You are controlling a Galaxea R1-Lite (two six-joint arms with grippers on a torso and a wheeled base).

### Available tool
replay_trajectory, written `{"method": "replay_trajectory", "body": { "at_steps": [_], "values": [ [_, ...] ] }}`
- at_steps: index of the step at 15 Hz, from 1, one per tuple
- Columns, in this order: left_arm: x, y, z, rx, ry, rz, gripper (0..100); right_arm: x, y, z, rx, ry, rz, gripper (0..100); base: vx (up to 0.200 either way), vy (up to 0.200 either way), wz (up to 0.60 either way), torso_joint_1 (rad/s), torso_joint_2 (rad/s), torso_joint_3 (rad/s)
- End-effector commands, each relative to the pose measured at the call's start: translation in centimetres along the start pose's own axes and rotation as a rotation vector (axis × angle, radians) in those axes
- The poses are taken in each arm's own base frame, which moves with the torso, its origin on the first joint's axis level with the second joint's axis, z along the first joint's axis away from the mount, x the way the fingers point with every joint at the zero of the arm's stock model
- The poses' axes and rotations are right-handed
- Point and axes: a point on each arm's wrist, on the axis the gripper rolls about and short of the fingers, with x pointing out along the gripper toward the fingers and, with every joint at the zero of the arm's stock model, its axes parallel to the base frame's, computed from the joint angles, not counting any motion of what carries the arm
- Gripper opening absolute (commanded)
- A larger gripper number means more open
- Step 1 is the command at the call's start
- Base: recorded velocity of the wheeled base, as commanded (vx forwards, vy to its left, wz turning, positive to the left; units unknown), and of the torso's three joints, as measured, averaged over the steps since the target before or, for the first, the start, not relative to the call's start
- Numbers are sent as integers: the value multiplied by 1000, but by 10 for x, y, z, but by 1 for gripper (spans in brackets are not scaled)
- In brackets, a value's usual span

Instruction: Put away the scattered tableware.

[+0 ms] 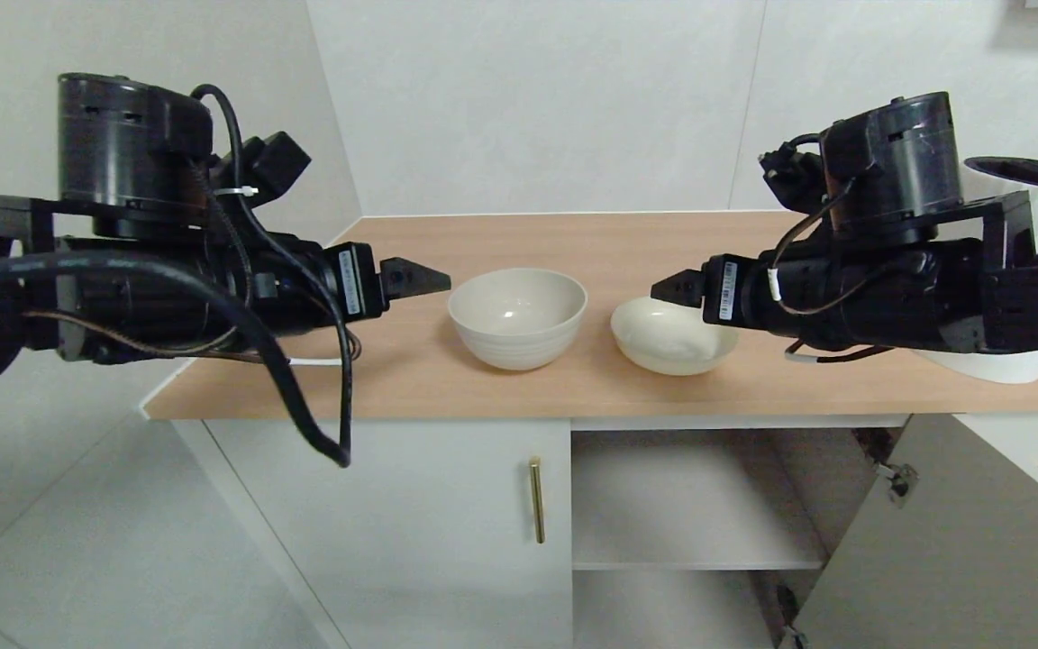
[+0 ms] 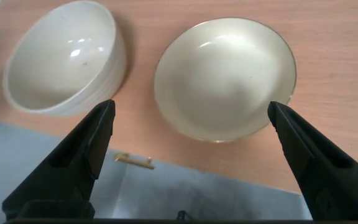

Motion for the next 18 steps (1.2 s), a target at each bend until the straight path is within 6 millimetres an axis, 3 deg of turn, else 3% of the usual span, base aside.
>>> {"method": "replay_trajectory", "body": {
  "at_steps": [1,5,8,16,17,18],
  "values": [
    [26,2,-2,-25,30,25,100,13,-6,-1,2,11,-47,100,0,0,0,0,0,0],
    [58,5,0,-119,6,133,100,30,-15,-3,-15,7,-138,100,0,0,0,0,0,0],
    [81,-4,-14,-138,51,134,100,32,-21,0,-9,-2,-161,100,0,0,0,0,0,0],
    [84,-7,-19,-140,65,128,100,27,-23,4,-3,-16,-163,100,0,0,0,0,0,0],
    [84,-8,-19,-140,67,128,0,27,-23,4,-3,-16,-163,100,0,0,0,0,0,0],
    [83,-8,-19,-141,66,127,0,27,-23,3,-4,-15,-164,100,0,0,0,0,0,0]
  ]
}}
